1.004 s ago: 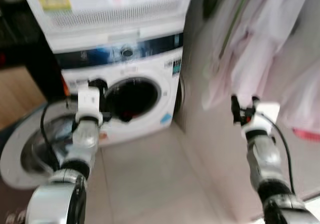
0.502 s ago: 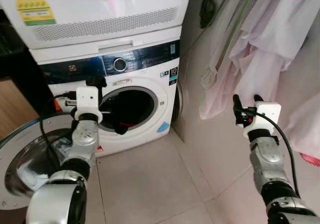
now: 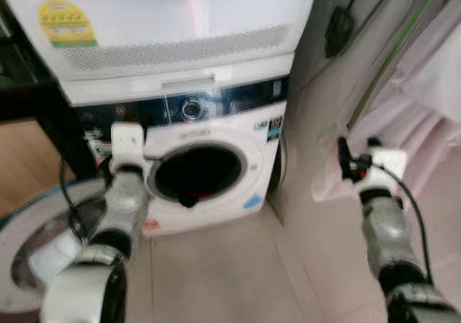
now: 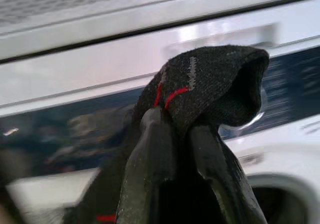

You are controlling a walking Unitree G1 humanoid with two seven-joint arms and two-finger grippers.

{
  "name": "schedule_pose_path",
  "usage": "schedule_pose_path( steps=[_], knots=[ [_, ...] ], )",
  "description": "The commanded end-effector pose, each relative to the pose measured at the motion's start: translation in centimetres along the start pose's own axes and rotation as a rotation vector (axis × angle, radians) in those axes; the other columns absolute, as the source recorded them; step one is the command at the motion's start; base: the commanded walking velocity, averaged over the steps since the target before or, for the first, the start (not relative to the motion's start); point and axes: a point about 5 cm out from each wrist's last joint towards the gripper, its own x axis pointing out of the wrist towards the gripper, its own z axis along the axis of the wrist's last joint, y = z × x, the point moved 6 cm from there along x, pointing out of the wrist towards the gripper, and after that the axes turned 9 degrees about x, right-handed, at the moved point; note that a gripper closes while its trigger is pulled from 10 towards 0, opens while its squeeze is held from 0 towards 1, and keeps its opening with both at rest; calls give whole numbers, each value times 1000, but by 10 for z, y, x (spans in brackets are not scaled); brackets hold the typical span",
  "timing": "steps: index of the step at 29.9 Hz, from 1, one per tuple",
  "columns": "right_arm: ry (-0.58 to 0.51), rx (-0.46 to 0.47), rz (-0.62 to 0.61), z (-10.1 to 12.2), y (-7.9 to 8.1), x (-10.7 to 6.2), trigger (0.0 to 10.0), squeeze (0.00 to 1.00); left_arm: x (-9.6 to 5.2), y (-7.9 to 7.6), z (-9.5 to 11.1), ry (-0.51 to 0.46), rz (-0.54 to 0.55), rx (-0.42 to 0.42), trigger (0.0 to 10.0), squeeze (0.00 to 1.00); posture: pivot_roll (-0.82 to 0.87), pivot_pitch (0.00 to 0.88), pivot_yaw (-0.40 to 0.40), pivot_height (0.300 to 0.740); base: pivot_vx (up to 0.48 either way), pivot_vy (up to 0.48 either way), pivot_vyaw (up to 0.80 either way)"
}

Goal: Clothes washing

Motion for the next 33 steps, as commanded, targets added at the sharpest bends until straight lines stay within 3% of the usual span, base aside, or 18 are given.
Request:
schedule_pose_path(
  steps=[1,7,14,33],
  knots=[
    [-11,8,15,3,6,3,10000,0,2,13,0,-8,23,18,10000,0,36,5,-5,732,322,0,0],
    [-5,10,19,1,7,1,10000,0,1,10,0,-9,15,13,10000,0,35,0,-4,732,317,0,0],
    [-8,20,18,0,7,1,10000,0,-1,2,2,-25,-24,0,10000,0,37,1,-6,732,0,0,0],
    [-35,40,18,3,6,-1,10000,0,-1,2,4,-41,-21,15,10000,0,37,1,-6,732,0,0,0]
  ],
)
